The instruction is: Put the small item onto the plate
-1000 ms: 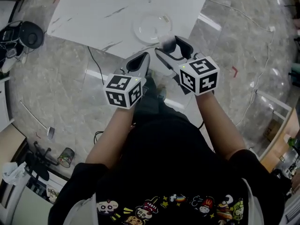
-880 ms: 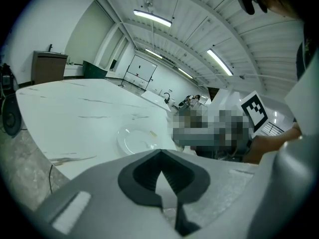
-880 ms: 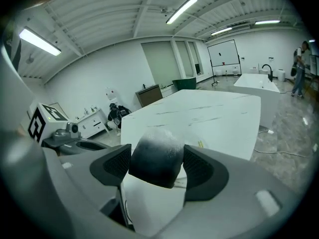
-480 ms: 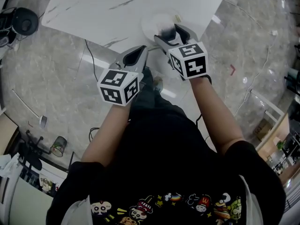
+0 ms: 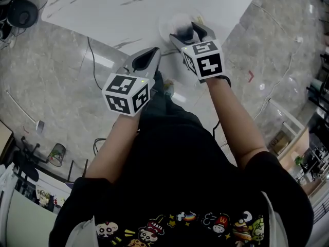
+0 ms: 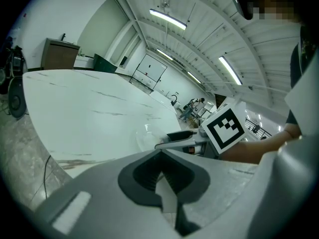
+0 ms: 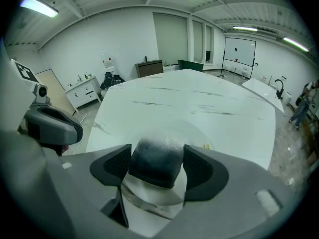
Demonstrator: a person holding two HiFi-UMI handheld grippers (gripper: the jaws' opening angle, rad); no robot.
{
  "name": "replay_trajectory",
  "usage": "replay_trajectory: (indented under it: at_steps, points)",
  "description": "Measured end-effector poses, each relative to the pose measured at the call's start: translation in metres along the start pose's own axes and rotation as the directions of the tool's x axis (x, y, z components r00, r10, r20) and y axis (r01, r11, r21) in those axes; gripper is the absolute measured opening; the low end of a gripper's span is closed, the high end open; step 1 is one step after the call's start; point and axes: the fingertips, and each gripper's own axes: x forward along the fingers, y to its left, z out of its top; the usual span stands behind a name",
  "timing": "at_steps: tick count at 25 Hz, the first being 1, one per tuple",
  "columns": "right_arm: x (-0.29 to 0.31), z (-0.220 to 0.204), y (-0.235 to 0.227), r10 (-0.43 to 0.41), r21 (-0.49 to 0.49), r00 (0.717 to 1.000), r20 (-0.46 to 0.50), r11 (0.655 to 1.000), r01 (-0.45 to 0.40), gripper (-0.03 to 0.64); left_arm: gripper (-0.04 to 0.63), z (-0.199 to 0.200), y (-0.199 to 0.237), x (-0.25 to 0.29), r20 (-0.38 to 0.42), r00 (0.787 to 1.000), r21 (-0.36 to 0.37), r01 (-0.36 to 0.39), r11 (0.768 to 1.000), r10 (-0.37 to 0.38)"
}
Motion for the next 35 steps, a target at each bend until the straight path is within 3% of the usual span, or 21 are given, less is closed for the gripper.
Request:
replay_trajectory:
  at_steps: [7,17,35]
  points:
    - [0.009,0.001,-0.001,-0.006,-0.023,0.999,-0.036,1.0,0.005,0.353,0.002,-0.009,0.008,-0.004,-0.005,1.0,-0.027,-0.008,1.0,0.008]
    - [0.015,0.0,-0.003,0.02,0.017,0.996,-0.086,1.0,-0.018,0.353,0.002,-0.011,0.015,-0.012,0.015,0.999,-0.039,-0.028,0.999,0.029]
    - [0.019,-0.001,-0.007,0.025,0.043,0.995,-0.101,0.999,-0.021,0.36,0.002,-0.002,0.02,-0.016,0.033,0.999,-0.036,-0.032,0.999,0.033]
